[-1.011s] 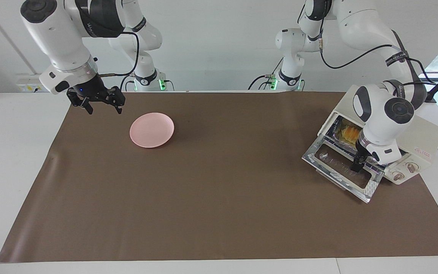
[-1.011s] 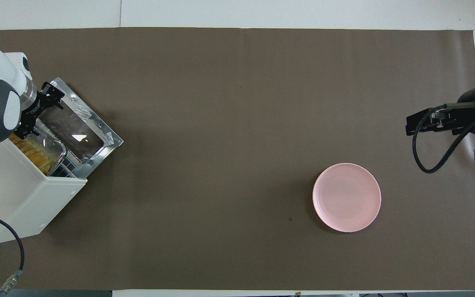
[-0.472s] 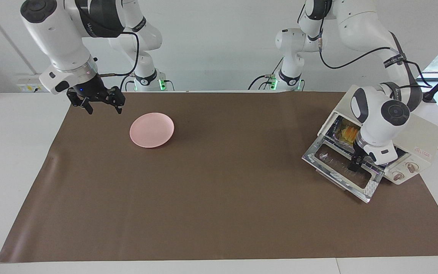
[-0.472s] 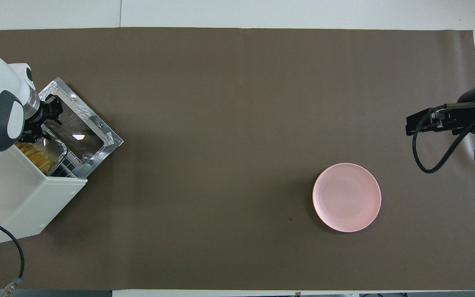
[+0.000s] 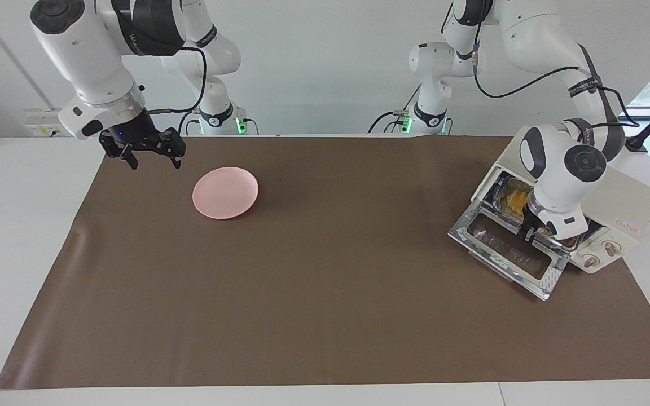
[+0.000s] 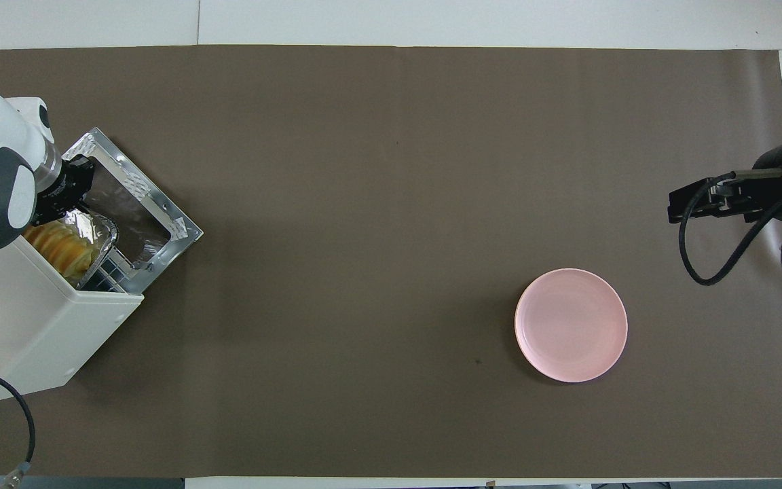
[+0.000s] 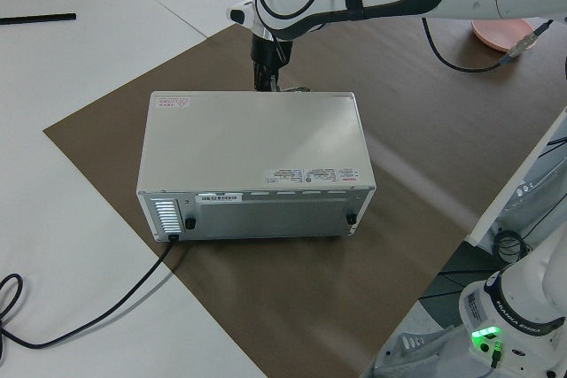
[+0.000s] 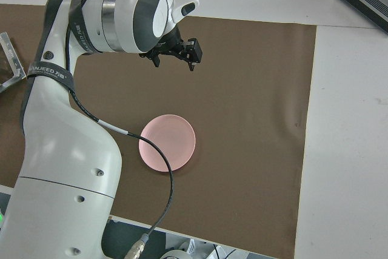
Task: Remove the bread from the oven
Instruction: 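Reach the left gripper into the oven and grasp the foil tray, then pull the foil tray out with the left gripper onto the table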
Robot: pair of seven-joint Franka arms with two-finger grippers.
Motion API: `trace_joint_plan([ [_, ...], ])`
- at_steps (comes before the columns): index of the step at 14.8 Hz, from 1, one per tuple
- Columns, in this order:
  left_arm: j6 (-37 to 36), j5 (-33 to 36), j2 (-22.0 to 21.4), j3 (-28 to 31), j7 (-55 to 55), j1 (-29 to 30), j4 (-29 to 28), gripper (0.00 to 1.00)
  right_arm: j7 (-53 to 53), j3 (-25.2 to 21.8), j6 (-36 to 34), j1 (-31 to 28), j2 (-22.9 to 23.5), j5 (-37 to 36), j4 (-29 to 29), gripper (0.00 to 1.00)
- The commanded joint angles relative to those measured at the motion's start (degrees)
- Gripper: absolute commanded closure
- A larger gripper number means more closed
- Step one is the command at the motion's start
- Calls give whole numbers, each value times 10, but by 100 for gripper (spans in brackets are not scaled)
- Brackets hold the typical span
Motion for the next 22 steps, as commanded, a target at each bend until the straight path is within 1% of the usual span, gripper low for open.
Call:
trace_joint_plan([
  [1,9,16,10,2,10,-39,27,100,-7,5,-4,-7,-9,-8,-9,0],
  [2,9,16,10,2,14,-53,36,100,-7,5,-4,-7,-9,-8,-9,0],
  [5,7,7,31,1,17,-120,83,100,-7,5,-4,-7,-9,-8,-9,0],
  [6,7,2,32,1,17,-139,88,100,-7,5,-4,-6,-9,-8,-9,0],
  [8,3,-30,35,1,17,-186,97,100,-7,5,-4,-7,-9,-8,-9,0],
  [11,2,-58,46,-5,23,-248,124,100,-7,5,-4,-7,-9,-8,-9,0],
  [14,0,-71,46,-12,29,-318,125,100,-7,5,-4,-7,-9,-8,-9,0],
  [16,-12,-93,52,-23,29,-343,125,100,-7,5,-4,-7,-9,-8,-9,0],
  [17,-11,-93,70,-34,29,-357,129,100,-7,5,-4,-7,-9,-8,-9,0],
  [18,-5,-99,99,-46,30,-361,150,100,-7,5,-4,-7,-9,-8,-9,0],
  [20,-27,-108,179,-72,29,-359,274,100,-7,5,-4,-7,-9,-8,-9,0],
  [21,-56,-109,208,-77,29,-360,327,100,-7,5,-4,-7,-9,-8,-9,0],
  [22,-65,-107,211,-77,30,-361,328,100,-7,5,-5,-7,-9,-8,-9,0],
])
